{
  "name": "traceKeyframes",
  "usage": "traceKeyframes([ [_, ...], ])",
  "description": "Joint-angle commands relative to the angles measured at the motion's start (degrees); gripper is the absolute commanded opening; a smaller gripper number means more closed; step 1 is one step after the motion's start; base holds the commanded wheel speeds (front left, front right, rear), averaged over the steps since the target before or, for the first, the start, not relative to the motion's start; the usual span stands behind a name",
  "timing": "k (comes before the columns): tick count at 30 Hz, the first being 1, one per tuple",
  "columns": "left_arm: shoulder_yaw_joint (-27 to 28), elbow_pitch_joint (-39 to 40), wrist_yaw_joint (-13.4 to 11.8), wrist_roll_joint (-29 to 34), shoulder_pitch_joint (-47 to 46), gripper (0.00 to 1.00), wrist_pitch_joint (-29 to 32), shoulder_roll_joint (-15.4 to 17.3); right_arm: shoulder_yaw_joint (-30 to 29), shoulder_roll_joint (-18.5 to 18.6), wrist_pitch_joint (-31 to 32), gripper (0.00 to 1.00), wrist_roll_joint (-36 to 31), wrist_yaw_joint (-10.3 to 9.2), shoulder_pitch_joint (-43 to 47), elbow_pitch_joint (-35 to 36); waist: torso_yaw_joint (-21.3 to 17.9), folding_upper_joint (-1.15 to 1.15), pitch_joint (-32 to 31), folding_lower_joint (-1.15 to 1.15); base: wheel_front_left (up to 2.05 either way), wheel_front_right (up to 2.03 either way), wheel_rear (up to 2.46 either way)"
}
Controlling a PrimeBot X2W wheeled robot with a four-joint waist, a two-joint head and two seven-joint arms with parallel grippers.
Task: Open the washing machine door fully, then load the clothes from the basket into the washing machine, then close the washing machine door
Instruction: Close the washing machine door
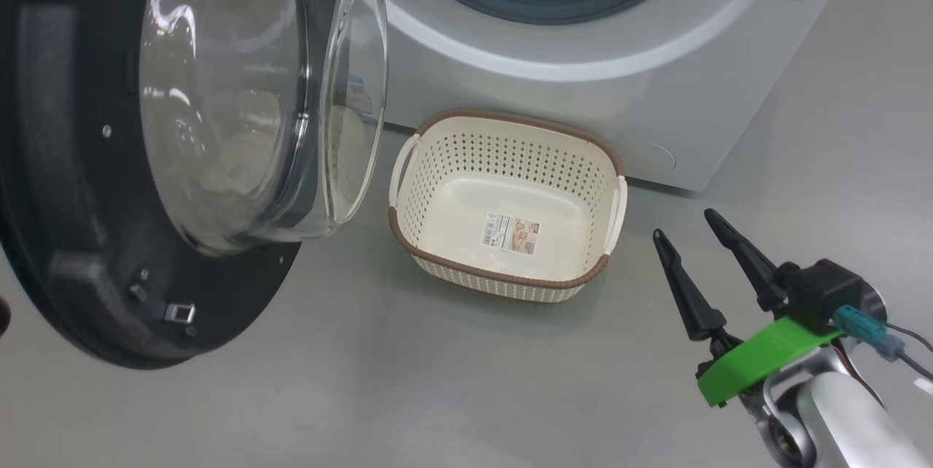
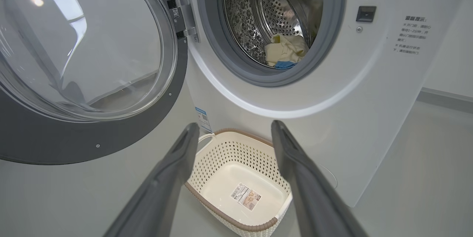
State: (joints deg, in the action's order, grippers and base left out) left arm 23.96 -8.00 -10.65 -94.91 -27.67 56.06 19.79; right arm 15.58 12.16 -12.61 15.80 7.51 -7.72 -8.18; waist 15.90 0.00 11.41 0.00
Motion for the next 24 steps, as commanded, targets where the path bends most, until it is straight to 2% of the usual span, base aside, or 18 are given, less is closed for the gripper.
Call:
traceKeyframes([
  [1,1.56,2.68,-0.12,-0.56,-1.36,0.0,0.97,2.55,1.0,0.01,-0.83,1.0,0.4,-0.02,-1.81,1.38,-0.24,0.0,-0.08,0.0,0.0,0.0,0.0],
  [19,-1.56,6.82,-0.23,-1.5,-2.69,0.0,2.74,-0.5,1.05,-1.28,-1.86,1.0,0.7,-0.02,-2.31,-0.39,-2.14,0.0,-1.04,0.0,0.0,0.0,0.0],
  [24,-2.87,7.39,0.76,-1.15,-3.18,0.0,2.31,-2.15,1.34,-1.69,-2.08,1.0,0.92,-0.02,-2.68,-0.98,-3.41,0.0,-1.38,0.0,0.0,0.0,0.0],
])
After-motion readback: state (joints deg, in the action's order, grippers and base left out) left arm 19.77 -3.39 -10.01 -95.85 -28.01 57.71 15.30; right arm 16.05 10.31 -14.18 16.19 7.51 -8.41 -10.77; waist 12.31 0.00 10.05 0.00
